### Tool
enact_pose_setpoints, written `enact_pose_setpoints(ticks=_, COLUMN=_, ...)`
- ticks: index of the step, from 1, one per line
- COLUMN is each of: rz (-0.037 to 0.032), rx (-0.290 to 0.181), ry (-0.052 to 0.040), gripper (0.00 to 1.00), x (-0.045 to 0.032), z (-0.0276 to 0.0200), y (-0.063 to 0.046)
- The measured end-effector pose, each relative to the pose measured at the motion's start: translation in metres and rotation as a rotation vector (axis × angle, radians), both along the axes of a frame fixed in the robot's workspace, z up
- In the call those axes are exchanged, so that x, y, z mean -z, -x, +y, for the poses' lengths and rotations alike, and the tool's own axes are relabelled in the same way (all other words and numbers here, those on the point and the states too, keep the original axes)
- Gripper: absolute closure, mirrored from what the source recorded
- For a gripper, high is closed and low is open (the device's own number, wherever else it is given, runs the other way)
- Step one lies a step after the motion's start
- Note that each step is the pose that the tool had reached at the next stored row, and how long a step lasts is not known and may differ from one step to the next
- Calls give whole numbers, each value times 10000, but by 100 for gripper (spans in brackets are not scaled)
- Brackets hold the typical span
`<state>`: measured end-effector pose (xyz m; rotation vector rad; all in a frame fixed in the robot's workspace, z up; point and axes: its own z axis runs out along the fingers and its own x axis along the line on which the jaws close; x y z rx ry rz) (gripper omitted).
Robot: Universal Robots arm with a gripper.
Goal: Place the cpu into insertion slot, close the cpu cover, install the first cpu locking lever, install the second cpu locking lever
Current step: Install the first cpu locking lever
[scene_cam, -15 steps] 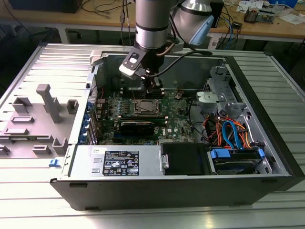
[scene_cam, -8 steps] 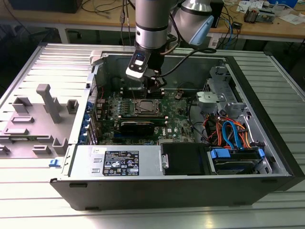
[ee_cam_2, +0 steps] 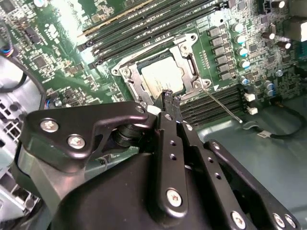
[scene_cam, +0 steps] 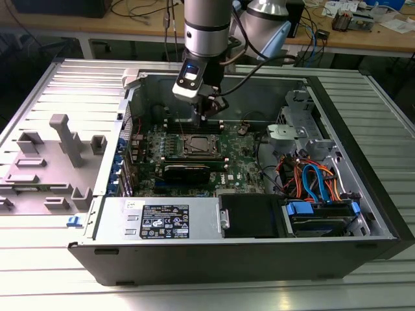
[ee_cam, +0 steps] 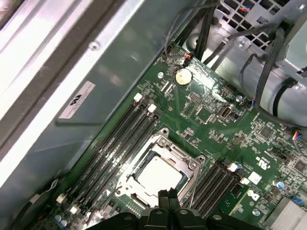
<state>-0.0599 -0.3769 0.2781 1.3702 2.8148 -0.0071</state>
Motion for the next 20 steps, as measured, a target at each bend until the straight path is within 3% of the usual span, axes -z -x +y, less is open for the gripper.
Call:
enact_pose_setpoints(ticks=9, rz=-1, rx=-1927, ry=-6, gripper=89, x=-7, z=0, y=0)
enact_pose_setpoints(ticks=20, rz=-5, rx=-3165, ry=-44, gripper=89, x=-7, z=0, y=0)
